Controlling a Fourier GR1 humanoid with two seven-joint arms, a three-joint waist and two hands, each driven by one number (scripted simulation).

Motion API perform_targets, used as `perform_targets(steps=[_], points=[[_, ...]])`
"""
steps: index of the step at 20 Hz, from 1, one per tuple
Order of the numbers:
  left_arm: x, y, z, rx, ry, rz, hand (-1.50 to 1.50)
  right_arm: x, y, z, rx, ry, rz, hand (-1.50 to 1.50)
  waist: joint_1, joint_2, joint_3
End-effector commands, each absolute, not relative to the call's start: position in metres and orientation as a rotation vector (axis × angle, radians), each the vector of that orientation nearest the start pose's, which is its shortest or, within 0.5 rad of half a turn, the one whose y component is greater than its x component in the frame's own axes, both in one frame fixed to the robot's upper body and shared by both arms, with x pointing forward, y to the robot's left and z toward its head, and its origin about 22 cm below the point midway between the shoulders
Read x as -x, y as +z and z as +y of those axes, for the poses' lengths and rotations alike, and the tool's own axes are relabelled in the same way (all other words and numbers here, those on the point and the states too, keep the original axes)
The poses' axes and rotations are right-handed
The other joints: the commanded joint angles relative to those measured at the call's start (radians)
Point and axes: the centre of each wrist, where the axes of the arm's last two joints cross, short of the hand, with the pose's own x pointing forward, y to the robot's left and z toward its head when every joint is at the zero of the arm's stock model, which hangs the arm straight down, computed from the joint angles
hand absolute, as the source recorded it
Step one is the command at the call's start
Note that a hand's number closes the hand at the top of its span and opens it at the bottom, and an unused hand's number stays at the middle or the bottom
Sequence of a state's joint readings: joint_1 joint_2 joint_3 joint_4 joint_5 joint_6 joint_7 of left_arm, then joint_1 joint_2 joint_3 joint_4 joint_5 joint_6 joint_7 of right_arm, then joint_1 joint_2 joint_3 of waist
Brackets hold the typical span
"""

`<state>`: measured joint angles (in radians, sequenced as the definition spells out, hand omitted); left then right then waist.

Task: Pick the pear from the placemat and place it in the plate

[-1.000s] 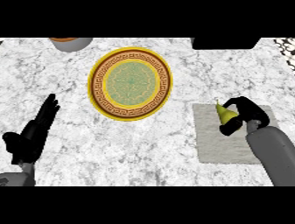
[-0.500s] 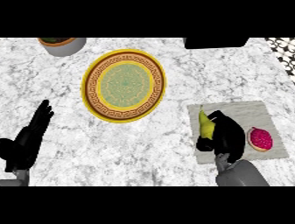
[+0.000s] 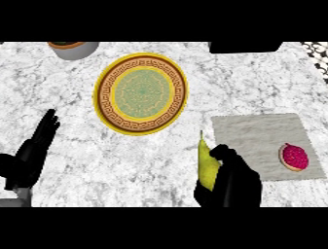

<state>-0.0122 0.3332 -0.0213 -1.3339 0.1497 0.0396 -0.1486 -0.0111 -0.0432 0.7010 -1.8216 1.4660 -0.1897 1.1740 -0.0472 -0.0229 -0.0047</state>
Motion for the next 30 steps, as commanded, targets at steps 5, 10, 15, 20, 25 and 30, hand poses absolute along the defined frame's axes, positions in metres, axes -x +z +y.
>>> perform_targets(steps=[5, 10, 15, 20, 25, 30], points=[[-0.245, -0.022, 0.308, -0.172, -0.107, -1.518, 0.00, -0.141, 0.118, -0.054, 1.495, 0.263, -1.204, 1.50, 0.031, 0.012, 0.002], [-0.253, -0.013, 0.307, -0.139, -0.157, -1.524, 0.00, -0.157, 0.134, -0.047, 1.494, 0.289, -1.250, 1.50, 0.060, 0.021, 0.003], [-0.260, -0.016, 0.304, -0.163, -0.155, -1.536, 0.00, -0.174, 0.155, -0.043, 1.489, 0.306, -1.283, 1.50, 0.068, 0.023, 0.002], [-0.258, -0.019, 0.295, -0.111, -0.180, -1.518, 0.00, -0.225, 0.165, -0.040, 1.404, 0.324, -1.281, 1.50, 0.100, 0.033, 0.003], [-0.266, -0.016, 0.297, -0.109, -0.183, -1.536, 0.00, -0.271, 0.164, -0.032, 1.347, 0.308, -1.275, 1.50, 0.112, 0.037, 0.003], [-0.270, -0.011, 0.291, -0.104, -0.187, -1.542, 0.00, -0.306, 0.150, -0.021, 1.327, 0.340, -1.252, 1.50, 0.122, 0.036, 0.004]])
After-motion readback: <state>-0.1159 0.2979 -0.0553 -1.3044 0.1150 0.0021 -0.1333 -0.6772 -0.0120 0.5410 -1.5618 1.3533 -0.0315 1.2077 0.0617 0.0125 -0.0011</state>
